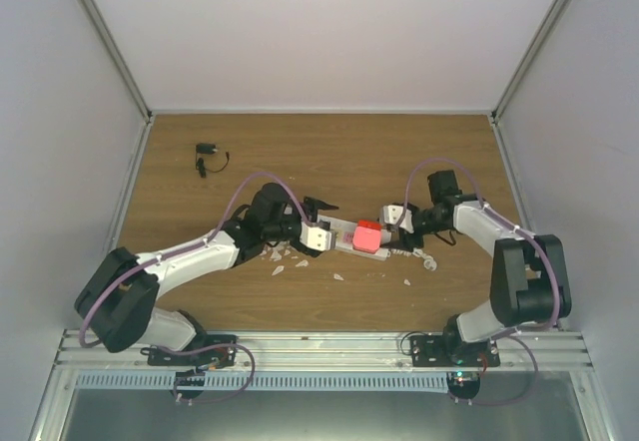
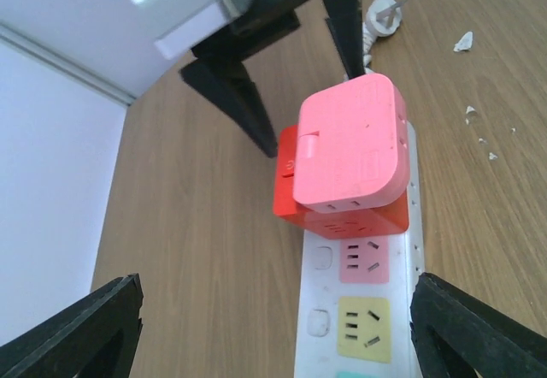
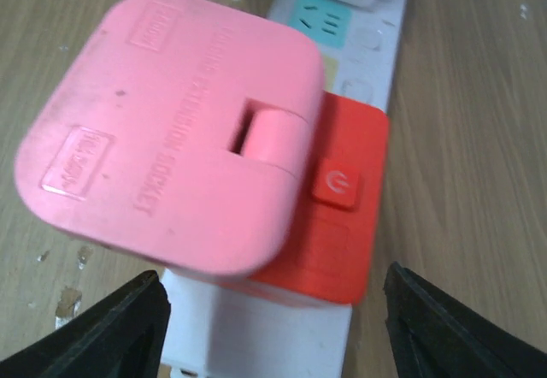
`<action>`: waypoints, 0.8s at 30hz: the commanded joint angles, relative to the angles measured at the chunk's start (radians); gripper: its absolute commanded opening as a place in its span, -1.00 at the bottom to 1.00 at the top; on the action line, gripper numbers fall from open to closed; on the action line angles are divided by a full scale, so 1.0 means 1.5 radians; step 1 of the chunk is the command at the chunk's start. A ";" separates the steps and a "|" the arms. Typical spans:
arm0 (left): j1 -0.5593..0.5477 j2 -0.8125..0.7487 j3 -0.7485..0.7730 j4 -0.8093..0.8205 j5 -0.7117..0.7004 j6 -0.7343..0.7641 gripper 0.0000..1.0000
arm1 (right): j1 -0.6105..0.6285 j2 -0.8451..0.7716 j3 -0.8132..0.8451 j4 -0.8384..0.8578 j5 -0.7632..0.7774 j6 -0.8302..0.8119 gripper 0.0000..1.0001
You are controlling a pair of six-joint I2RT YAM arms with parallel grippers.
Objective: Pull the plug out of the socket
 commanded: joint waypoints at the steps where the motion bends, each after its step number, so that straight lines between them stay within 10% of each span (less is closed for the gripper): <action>1: 0.004 -0.043 -0.008 -0.034 -0.040 -0.010 0.71 | 0.024 0.021 0.001 -0.019 -0.035 -0.033 0.29; 16: 0.008 -0.044 -0.022 -0.026 -0.062 0.009 0.64 | 0.074 0.227 0.209 0.076 -0.085 0.072 0.15; 24: 0.009 0.015 -0.002 0.021 -0.054 0.026 0.59 | 0.051 0.176 0.167 0.051 -0.111 0.064 0.58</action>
